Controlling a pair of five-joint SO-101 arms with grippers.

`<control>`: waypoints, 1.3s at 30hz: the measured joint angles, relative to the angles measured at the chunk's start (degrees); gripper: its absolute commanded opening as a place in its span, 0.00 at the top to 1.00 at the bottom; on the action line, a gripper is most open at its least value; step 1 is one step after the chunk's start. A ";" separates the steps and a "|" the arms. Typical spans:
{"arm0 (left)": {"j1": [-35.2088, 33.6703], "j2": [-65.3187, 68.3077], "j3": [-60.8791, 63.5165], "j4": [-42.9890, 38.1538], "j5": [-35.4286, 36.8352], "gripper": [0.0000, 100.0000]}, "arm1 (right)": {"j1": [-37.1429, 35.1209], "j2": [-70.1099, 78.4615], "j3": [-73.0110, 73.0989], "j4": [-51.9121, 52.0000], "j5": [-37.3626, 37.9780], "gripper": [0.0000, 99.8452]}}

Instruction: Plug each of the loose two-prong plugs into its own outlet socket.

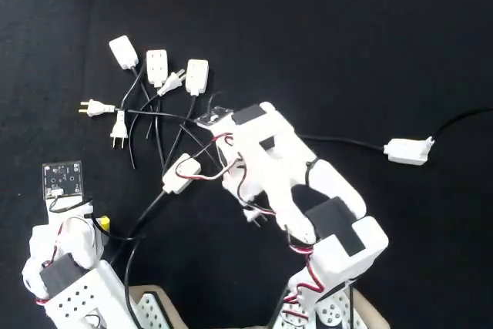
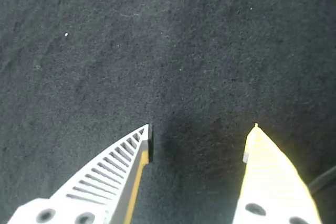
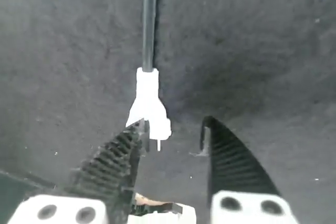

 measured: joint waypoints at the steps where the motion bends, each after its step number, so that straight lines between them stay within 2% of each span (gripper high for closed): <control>1: 0.00 0.00 0.00 0.00 0.00 0.71 | 0.00 0.00 0.00 0.00 0.00 0.83; 10: 0.00 0.00 0.00 0.00 0.00 0.71 | -1.14 -0.44 3.52 -3.08 -0.18 0.83; 25: 0.00 0.00 0.00 0.00 0.00 0.71 | -7.65 2.02 6.51 -8.35 -6.86 0.83; 29: 0.00 0.00 0.00 0.00 0.00 0.71 | -7.74 4.66 4.40 -8.18 -6.95 0.98; 33: 0.00 0.00 0.00 0.00 0.00 0.71 | -7.38 4.92 3.96 -8.18 -6.95 0.91; 39: 0.00 0.00 0.00 0.00 0.00 0.71 | -7.91 5.01 2.46 -5.27 -6.95 0.72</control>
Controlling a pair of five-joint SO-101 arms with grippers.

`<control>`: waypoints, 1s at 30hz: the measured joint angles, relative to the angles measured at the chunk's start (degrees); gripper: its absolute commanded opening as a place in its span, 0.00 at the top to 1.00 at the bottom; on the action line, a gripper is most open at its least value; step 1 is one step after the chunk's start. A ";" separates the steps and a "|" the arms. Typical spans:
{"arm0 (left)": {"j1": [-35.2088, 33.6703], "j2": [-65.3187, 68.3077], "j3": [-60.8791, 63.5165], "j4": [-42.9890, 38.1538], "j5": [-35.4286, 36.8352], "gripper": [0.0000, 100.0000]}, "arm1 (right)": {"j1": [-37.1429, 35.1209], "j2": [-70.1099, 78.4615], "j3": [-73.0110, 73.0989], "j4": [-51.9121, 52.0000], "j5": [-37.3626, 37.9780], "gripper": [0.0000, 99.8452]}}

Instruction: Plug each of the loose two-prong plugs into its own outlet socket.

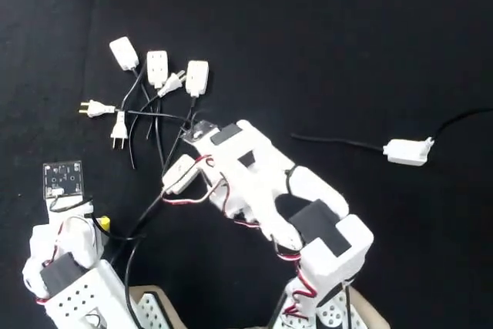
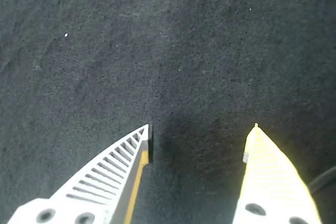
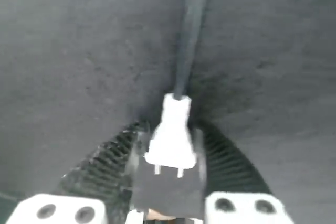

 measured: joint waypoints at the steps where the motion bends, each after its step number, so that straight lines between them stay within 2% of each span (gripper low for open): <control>1: 0.00 0.00 0.00 0.00 0.00 0.71 | -0.35 -0.09 0.00 0.26 0.00 0.73; 4: 0.00 0.00 0.00 0.00 0.00 0.71 | -0.44 -0.88 0.35 0.53 0.44 0.81; 7: 0.00 0.00 0.00 0.00 0.00 0.71 | -0.09 -2.46 1.76 -0.18 0.44 1.00; 9: 0.00 0.00 0.00 0.00 0.00 0.71 | 0.79 -2.90 2.02 -0.97 0.44 0.96; 14: 0.00 0.00 0.00 0.00 0.00 0.71 | 7.38 -2.99 2.29 -1.67 1.05 0.99; 20: 0.00 0.00 0.00 0.00 -0.88 0.71 | 15.47 -2.99 2.29 -1.14 8.26 0.99; 26: 0.00 0.00 0.00 0.00 -1.05 0.71 | 16.79 -2.99 2.64 -8.00 9.14 0.98; 28: 0.00 0.00 0.00 0.00 -1.05 0.71 | 16.26 -2.99 2.55 -8.44 8.00 0.93; 30: 0.00 0.00 0.00 0.00 -1.05 0.71 | 15.30 -2.99 2.29 -8.53 5.71 0.83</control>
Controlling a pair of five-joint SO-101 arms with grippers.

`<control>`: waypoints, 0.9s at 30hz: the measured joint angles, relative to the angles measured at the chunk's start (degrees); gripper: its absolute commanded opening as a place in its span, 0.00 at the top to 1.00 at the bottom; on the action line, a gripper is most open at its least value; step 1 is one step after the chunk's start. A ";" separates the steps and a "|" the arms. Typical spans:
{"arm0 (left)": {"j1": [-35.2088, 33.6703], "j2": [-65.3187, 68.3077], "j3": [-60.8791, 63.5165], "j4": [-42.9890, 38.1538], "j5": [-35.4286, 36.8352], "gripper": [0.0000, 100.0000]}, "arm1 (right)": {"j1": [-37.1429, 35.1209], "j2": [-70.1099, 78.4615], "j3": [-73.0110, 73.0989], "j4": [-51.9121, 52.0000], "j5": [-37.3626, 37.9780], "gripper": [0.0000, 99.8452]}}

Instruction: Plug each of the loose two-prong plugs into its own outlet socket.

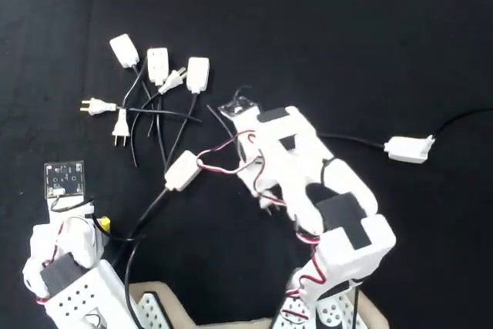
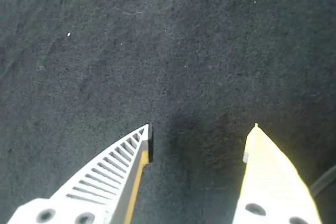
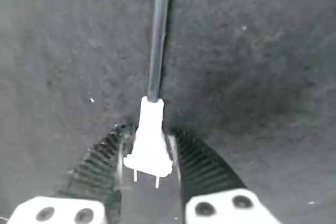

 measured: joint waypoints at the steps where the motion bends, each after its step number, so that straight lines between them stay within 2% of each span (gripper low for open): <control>1: 0.00 0.00 0.00 0.00 0.00 0.71 | -0.62 0.00 0.00 0.00 -0.97 0.78; 3: 0.00 0.00 0.00 0.00 0.00 0.71 | -1.76 0.00 0.00 0.00 -2.29 0.70; 5: 0.00 0.00 0.00 0.00 0.00 0.71 | -3.25 0.00 -0.09 0.00 -2.90 0.66; 10: 0.00 0.00 0.00 0.00 0.00 0.71 | -6.42 -0.35 -0.97 2.11 -6.51 0.66; 16: 0.00 0.00 0.00 0.00 0.18 0.71 | -5.98 -4.75 -5.89 8.44 -7.21 0.66; 19: 0.09 0.00 0.00 0.00 0.53 0.71 | -6.07 -9.76 -7.12 12.31 -7.12 0.73; 23: 0.09 0.00 0.00 0.00 0.53 0.71 | -6.07 -12.48 -5.98 13.54 -7.12 0.95; 24: 0.09 0.00 0.00 0.00 0.53 0.71 | -6.07 -12.66 -4.57 12.84 -7.12 0.97; 27: 0.09 0.00 0.00 0.18 0.53 0.71 | -6.07 -13.19 1.41 7.56 -7.12 0.94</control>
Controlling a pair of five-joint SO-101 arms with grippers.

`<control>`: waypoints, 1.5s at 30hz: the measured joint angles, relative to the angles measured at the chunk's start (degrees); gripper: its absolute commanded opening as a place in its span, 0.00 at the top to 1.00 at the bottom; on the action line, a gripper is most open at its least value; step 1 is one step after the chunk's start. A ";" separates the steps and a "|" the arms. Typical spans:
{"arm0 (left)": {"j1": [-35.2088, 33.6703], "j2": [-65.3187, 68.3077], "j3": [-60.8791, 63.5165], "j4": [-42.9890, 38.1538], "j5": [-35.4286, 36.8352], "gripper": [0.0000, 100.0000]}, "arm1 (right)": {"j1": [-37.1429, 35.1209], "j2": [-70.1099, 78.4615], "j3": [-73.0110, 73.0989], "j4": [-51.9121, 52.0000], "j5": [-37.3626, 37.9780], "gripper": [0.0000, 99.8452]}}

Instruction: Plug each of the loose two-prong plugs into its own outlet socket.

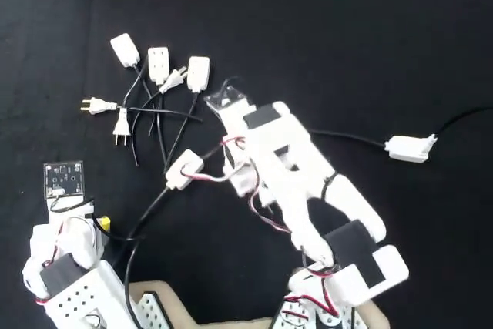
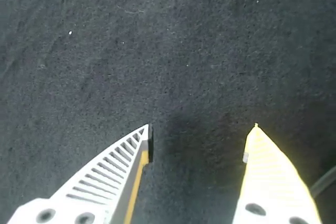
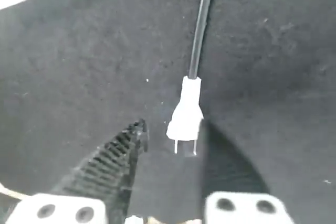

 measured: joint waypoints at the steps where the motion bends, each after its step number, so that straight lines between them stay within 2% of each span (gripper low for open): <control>1: 0.00 0.00 0.00 0.35 0.00 0.71 | 0.26 0.00 1.76 -0.97 0.53 0.94; 7: 0.00 0.00 0.00 0.79 0.00 0.71 | 4.48 -2.73 7.91 -3.96 1.93 0.94; 20: 0.70 0.00 0.00 0.44 0.00 0.71 | 5.19 -11.87 16.35 -13.89 1.85 0.94; 27: 0.88 0.00 0.00 0.44 0.00 0.71 | 5.01 -7.12 15.38 -16.44 2.02 0.81; 34: 0.88 0.00 0.00 0.44 0.00 0.71 | 8.53 -8.00 15.38 -16.35 3.87 0.85; 40: 0.88 0.00 0.00 0.44 0.00 0.71 | 8.88 -8.88 15.38 -16.35 4.13 0.92; 45: 0.88 0.00 0.00 0.44 0.00 0.71 | 8.88 -8.97 15.47 -16.35 4.66 0.93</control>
